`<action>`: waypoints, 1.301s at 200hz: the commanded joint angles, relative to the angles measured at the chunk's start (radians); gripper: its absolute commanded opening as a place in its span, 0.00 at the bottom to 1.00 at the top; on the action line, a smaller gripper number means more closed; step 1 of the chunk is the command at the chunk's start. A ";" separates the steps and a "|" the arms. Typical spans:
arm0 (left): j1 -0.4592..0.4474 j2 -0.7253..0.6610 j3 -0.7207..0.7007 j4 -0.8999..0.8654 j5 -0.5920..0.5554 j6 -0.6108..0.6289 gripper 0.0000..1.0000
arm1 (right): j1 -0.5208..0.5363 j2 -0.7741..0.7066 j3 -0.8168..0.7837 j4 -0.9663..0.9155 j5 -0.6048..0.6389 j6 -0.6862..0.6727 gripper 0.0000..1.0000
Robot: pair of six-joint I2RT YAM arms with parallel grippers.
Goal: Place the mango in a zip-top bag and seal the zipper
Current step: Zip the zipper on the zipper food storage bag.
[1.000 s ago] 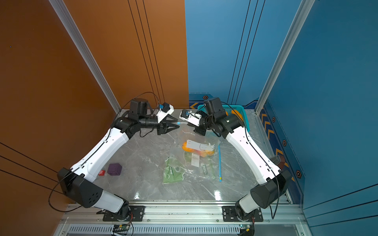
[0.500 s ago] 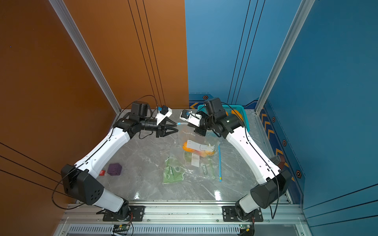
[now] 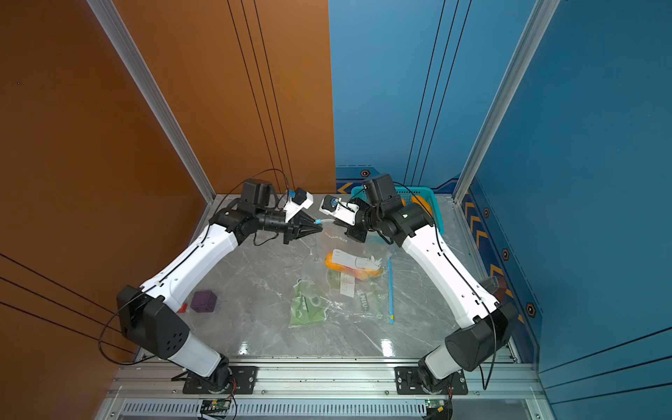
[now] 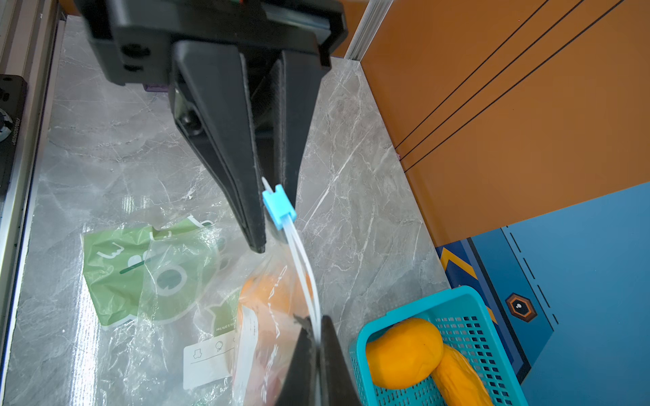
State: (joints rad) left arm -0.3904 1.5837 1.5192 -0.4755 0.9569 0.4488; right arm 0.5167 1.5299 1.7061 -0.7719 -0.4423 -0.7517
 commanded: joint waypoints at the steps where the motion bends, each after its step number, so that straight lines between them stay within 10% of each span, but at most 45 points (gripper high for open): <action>1: -0.001 0.002 0.035 -0.004 -0.010 0.001 0.07 | -0.003 -0.025 -0.011 -0.010 -0.013 -0.005 0.00; 48: 0.001 0.002 0.042 -0.004 -0.022 -0.001 0.00 | -0.003 -0.029 -0.013 -0.010 -0.013 -0.003 0.02; 111: -0.004 0.003 0.053 -0.005 -0.026 0.002 0.00 | 0.028 -0.017 0.027 0.046 -0.035 0.014 0.31; 260: -0.005 -0.006 0.044 -0.005 -0.043 0.002 0.00 | 0.085 0.102 0.134 0.053 -0.083 0.024 0.14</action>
State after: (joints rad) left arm -0.3904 1.5845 1.5455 -0.4755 0.9157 0.4484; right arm 0.5957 1.6215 1.8130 -0.7143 -0.5060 -0.7376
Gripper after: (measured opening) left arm 0.040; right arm 0.176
